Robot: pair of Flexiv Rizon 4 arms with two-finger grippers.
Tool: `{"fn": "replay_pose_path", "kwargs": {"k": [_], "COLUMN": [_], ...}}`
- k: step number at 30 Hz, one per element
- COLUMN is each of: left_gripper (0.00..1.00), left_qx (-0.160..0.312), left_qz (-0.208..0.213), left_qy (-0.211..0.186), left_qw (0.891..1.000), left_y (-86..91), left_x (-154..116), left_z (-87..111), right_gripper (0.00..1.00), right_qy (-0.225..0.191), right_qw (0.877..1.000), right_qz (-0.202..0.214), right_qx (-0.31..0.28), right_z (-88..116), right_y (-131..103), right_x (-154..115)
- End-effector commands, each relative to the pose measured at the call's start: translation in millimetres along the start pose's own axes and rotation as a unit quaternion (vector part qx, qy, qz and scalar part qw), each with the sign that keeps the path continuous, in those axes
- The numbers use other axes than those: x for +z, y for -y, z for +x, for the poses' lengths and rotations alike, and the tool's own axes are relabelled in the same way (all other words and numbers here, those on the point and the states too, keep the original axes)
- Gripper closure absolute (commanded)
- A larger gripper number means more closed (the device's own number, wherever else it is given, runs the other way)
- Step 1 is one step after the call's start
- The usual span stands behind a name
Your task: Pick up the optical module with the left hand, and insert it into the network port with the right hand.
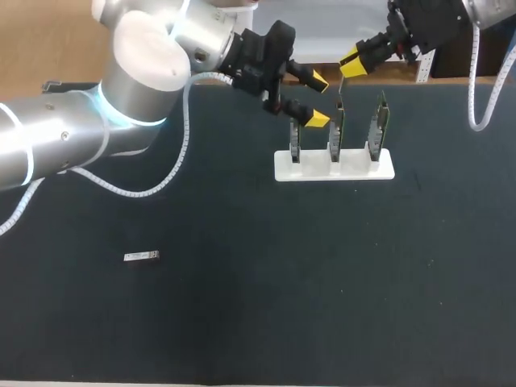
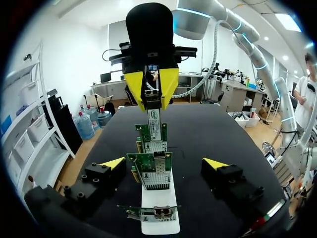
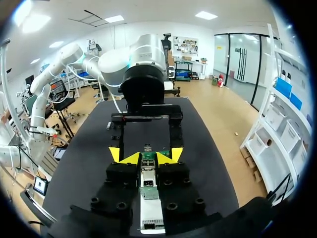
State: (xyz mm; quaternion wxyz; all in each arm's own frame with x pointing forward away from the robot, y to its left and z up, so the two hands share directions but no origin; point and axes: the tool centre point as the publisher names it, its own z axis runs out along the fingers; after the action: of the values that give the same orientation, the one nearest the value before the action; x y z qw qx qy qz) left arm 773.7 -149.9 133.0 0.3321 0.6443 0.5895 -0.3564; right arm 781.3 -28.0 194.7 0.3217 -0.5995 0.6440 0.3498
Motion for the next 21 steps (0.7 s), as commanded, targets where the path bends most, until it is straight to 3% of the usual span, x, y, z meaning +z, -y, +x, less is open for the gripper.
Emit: {"fn": "replay_pose_path", "kwargs": {"k": [1,21], "left_gripper": [0.0,0.0], "left_qx": [0.0,-0.004], "left_qz": [0.015,0.021], "left_qy": [-0.01,-0.016], "left_qw": [1.0,1.0], "left_y": [-9.2,-6.2], "left_x": [4.1,4.4], "left_z": [-3.3,1.1], "right_gripper": [1.0,1.0], "right_qy": [0.002,0.003], "right_qw": [1.0,1.0], "right_qz": [-0.001,0.0], "right_qx": [0.001,0.001], "right_z": [0.8,1.7], "right_y": [2.1,2.4], "right_x": [-0.1,-0.8]}}
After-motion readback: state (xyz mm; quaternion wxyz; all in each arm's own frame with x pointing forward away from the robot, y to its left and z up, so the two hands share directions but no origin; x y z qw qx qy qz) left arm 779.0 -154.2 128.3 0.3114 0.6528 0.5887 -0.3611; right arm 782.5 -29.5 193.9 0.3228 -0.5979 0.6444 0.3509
